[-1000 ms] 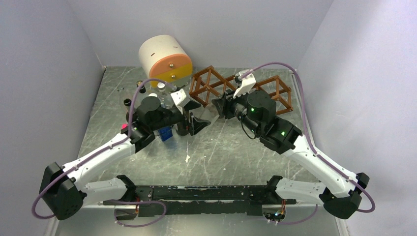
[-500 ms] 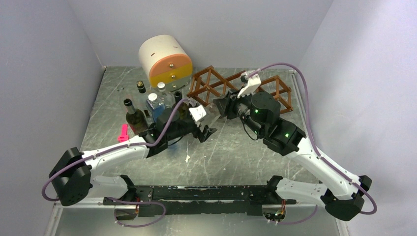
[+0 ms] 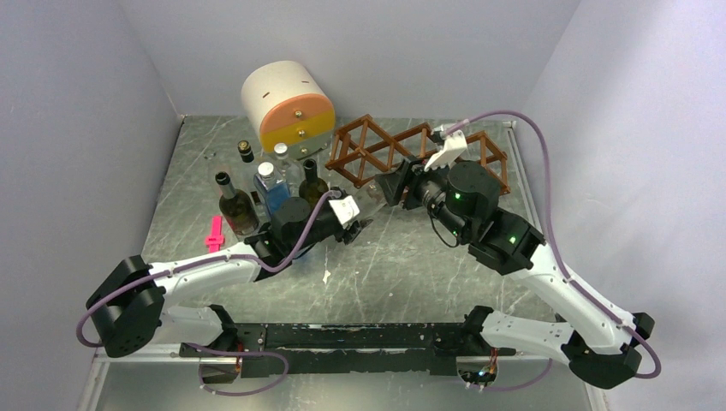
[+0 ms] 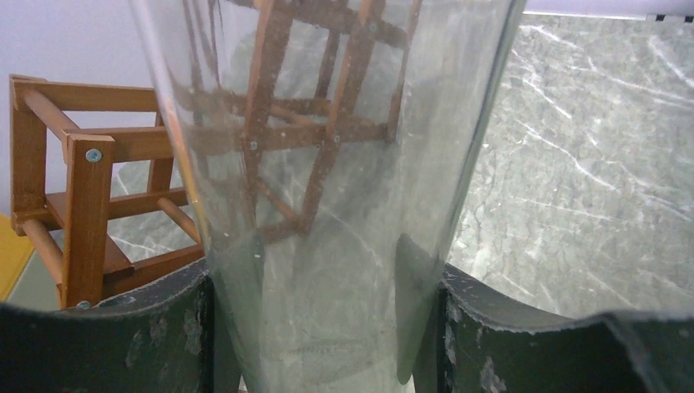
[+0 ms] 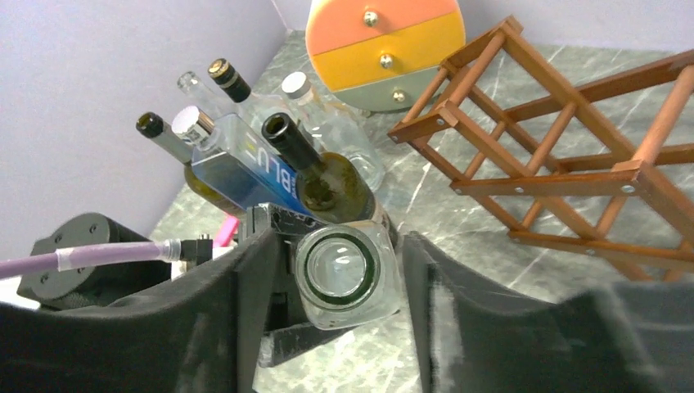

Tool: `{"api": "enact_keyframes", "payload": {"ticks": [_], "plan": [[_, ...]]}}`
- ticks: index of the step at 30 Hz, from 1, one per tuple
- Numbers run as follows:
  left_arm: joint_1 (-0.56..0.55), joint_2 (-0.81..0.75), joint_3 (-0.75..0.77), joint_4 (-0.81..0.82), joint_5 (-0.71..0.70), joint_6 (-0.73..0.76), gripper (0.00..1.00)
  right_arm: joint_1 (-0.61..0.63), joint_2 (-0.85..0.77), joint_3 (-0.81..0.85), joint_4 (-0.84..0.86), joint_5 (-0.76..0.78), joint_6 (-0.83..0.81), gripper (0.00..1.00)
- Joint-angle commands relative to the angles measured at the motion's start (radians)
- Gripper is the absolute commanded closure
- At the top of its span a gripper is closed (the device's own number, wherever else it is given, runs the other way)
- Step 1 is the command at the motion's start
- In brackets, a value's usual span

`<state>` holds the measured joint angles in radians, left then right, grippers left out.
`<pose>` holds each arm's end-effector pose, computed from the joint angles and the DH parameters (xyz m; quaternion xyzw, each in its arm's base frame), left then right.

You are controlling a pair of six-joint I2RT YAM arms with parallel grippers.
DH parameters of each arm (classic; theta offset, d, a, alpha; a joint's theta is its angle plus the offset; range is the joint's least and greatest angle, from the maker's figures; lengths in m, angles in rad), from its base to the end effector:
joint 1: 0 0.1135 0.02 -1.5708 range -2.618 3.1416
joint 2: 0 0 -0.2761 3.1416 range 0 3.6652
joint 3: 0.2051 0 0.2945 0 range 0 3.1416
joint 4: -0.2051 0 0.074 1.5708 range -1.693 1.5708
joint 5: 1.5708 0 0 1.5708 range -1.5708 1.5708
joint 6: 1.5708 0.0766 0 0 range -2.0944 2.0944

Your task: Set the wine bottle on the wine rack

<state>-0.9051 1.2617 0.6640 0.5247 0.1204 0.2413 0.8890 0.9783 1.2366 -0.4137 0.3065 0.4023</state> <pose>0.2137 -0.2870 0.2529 0.4309 0.5920 -0.2631 0.6282 0.1909 0.1986 0.4514 -0.0846 0.7527 0.2939 0.5829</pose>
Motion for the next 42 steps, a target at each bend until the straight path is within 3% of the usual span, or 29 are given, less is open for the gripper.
{"api": "enact_keyframes", "payload": {"ticks": [1,7,18,22,30,42], "plan": [[-0.003,0.013,0.044,0.112,0.064,0.124,0.93,-0.004,-0.045,0.057,-0.082,0.004,0.045,0.31],[-0.004,0.068,0.147,0.064,0.114,0.280,0.93,-0.004,-0.054,0.175,-0.261,-0.072,0.013,0.25],[-0.008,0.087,0.222,0.012,0.198,0.681,0.93,-0.004,-0.001,0.393,-0.594,0.064,0.004,0.24],[-0.026,0.065,0.245,-0.012,0.196,0.835,0.93,-0.004,0.017,0.440,-0.668,0.011,-0.025,0.23],[-0.032,0.100,0.403,-0.163,0.212,1.021,0.93,-0.003,0.028,0.382,-0.699,-0.057,-0.023,0.21],[-0.032,0.149,0.446,-0.223,0.187,1.206,0.93,-0.003,0.093,0.325,-0.671,-0.115,-0.072,0.20]]}}
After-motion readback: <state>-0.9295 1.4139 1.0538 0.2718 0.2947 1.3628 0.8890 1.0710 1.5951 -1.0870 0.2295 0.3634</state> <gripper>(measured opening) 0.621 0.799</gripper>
